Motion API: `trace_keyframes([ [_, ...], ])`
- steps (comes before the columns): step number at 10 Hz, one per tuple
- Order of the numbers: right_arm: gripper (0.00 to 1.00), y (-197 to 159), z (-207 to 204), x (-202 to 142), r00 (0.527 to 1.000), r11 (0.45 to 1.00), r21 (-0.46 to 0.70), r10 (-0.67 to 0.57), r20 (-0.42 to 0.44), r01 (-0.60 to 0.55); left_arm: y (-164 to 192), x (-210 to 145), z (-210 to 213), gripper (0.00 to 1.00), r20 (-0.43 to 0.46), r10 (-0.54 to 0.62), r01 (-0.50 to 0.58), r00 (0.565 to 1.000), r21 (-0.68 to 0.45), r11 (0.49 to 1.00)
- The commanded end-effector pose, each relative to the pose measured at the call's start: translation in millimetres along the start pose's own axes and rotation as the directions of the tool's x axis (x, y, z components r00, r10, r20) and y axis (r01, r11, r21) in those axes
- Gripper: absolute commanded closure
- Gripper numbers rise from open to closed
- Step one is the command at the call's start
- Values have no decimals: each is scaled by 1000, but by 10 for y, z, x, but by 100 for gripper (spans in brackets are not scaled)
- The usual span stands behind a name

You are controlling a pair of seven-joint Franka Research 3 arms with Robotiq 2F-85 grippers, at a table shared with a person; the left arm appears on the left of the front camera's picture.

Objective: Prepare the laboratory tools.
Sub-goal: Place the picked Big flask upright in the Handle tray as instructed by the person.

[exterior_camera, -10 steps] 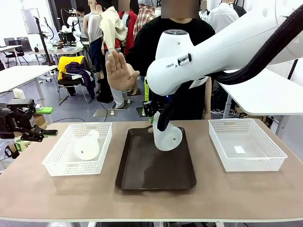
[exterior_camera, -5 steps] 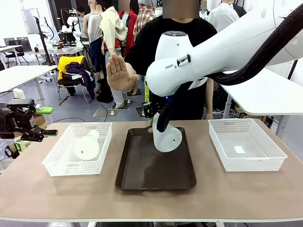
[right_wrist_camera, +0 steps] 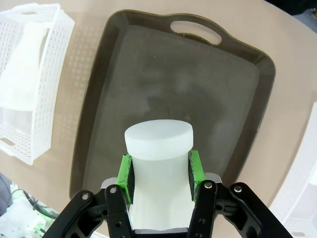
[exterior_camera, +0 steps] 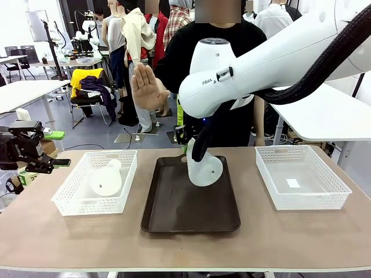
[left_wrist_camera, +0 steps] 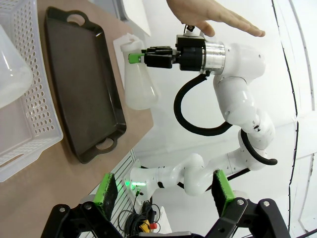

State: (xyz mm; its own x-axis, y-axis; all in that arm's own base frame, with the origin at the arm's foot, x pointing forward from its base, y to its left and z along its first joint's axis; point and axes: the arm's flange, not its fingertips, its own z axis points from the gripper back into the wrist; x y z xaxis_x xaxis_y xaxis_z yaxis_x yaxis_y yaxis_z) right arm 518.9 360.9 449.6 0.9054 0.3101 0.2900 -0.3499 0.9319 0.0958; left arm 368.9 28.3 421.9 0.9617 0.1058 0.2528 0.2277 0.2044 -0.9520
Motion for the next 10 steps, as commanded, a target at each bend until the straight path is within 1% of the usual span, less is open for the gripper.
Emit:
trace_keyframes([
  [1, 100, -9, 15, 9, 1000, 1000, 0, 3, 7, -3, -16, 0, 8, 0, 5, 1, -1, 1000, -7, 1000],
  [10, 100, -9, 15, 9, 1000, 1000, 0, 3, 7, -3, -16, 0, 8, 0, 5, 1, -1, 1000, -7, 1000],
])
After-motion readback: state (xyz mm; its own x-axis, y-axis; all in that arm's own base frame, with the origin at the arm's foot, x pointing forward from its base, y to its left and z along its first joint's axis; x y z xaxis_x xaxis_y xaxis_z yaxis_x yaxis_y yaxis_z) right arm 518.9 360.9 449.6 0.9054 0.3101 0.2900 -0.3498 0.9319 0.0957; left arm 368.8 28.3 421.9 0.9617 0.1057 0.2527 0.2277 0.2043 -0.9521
